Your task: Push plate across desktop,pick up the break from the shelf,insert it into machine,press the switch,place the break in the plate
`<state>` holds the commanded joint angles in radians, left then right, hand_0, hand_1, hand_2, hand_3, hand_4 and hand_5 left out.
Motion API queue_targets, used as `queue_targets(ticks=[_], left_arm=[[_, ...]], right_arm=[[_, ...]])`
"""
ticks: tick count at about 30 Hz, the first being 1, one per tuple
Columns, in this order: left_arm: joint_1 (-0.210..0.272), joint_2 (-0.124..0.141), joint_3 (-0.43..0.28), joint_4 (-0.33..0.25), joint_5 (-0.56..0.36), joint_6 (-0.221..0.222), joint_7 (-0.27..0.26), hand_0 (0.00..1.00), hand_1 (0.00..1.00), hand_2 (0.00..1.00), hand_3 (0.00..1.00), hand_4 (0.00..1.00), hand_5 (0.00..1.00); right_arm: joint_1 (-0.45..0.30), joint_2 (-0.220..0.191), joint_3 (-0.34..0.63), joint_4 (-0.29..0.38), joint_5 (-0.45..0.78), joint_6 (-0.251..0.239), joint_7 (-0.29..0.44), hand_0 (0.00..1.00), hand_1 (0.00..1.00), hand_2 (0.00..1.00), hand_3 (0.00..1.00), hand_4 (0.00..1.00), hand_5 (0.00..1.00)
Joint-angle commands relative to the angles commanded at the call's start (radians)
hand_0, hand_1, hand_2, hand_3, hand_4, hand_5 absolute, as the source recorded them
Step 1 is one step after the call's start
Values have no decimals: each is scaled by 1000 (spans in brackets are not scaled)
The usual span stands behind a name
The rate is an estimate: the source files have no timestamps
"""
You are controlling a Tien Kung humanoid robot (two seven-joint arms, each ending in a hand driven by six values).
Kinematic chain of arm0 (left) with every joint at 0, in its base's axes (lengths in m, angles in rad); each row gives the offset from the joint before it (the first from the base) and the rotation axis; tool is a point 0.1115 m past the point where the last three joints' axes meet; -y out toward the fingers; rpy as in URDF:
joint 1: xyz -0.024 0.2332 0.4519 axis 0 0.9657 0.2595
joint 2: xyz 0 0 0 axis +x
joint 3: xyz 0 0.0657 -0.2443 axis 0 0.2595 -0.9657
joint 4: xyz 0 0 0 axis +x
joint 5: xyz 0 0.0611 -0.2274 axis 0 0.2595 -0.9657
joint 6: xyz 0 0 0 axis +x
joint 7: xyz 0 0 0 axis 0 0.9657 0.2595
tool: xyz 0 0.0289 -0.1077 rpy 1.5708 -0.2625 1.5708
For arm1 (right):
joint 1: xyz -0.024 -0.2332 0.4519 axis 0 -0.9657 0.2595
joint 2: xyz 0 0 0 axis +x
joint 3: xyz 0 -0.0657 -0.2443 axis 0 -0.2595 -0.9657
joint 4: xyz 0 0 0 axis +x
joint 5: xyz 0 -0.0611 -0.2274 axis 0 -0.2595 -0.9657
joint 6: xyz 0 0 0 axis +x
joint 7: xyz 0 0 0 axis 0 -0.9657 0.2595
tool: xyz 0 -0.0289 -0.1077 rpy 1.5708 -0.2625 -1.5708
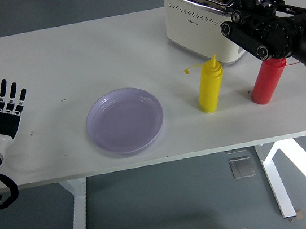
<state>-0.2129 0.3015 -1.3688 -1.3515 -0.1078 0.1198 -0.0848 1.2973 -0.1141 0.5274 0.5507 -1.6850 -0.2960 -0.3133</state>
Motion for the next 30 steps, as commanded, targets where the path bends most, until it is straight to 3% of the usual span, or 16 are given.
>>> queue_targets(ticks=[9,16,23,30], left_arm=[[3,-2,-5,-2,-1,-1,2,823,745,710,755,779,965],[7,-5,-12,-3,-4,-3,4,822,744,710,756,780,966],[11,-7,-16,-4,-6,-4,5,822,744,709,755,783,968],[15,-10,-25,-3,-7,-5,6,822,744,709,755,785,969]], right_arm=[[-26,-63,147,155,-60,6,-33,493,500,413,436,202,2],[-63,-111,238,311,-107,55,-58,500,500,417,432,208,2],[-99,-157,266,470,-83,65,-75,492,498,417,431,206,2],[-138,-218,250,666,22,109,-133,486,495,417,429,206,2]])
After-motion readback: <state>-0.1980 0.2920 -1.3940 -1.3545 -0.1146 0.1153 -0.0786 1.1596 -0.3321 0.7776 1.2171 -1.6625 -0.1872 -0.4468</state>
